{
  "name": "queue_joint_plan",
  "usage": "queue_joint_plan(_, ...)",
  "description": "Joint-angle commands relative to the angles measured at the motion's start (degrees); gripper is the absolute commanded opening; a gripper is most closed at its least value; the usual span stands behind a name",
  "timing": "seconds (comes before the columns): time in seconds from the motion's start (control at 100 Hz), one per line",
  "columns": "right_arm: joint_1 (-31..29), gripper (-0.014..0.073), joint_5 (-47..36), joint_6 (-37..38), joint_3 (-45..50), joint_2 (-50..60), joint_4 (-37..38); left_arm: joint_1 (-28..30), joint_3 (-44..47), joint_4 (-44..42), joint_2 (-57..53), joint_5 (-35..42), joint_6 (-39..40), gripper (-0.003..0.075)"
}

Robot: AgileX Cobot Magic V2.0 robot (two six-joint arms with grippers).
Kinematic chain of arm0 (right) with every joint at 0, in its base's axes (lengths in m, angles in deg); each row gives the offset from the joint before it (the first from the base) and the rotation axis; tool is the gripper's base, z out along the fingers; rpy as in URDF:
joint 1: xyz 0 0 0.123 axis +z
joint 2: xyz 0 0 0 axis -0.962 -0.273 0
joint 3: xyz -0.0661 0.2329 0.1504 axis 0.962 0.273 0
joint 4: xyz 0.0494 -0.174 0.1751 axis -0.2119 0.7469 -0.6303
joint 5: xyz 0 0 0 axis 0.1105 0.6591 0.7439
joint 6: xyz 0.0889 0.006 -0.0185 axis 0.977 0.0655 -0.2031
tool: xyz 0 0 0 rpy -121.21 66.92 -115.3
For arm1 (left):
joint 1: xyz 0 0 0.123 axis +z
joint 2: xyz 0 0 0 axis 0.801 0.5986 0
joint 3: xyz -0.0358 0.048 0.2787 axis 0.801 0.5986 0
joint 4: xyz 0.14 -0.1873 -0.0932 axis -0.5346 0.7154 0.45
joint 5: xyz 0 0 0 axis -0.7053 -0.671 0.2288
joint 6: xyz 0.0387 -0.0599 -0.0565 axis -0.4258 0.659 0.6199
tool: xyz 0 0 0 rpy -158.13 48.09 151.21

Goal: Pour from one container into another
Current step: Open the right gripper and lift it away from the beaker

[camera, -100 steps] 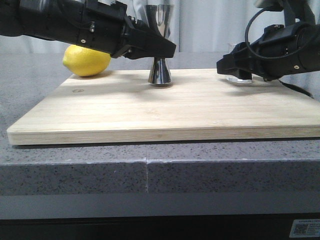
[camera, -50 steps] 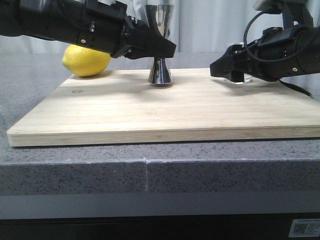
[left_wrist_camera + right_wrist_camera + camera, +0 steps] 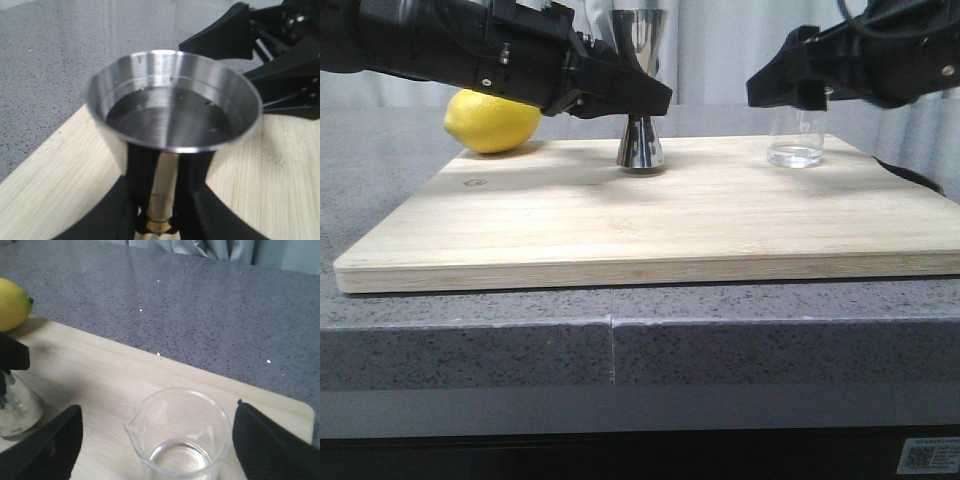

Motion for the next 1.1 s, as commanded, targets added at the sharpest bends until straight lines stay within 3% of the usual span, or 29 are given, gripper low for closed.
queue_joint_plan(0.0,-0.34,0.0558,-0.24,2.87,-1.15,5.12,2.8,-0.41,-1.64,3.94,-2.98,-3.23,0.08,-0.0019)
queue_joint_plan(0.16,-0.34,0.0558,1.79,8.39,-1.11,11.85,5.21,-0.41,-1.64,4.06,-2.98,-3.23,0.08,-0.0019)
queue_joint_plan(0.47,-0.34,0.0558,2.59,23.57,-1.11,21.75,18.55,-0.41,-1.64,4.07,-2.98,-3.23,0.08,-0.0019)
queue_joint_plan(1.09,-0.34,0.0553,6.66,24.64,-1.11,25.35,21.57,-0.41,-1.64,4.07,-2.98,-3.15,0.08,-0.0019)
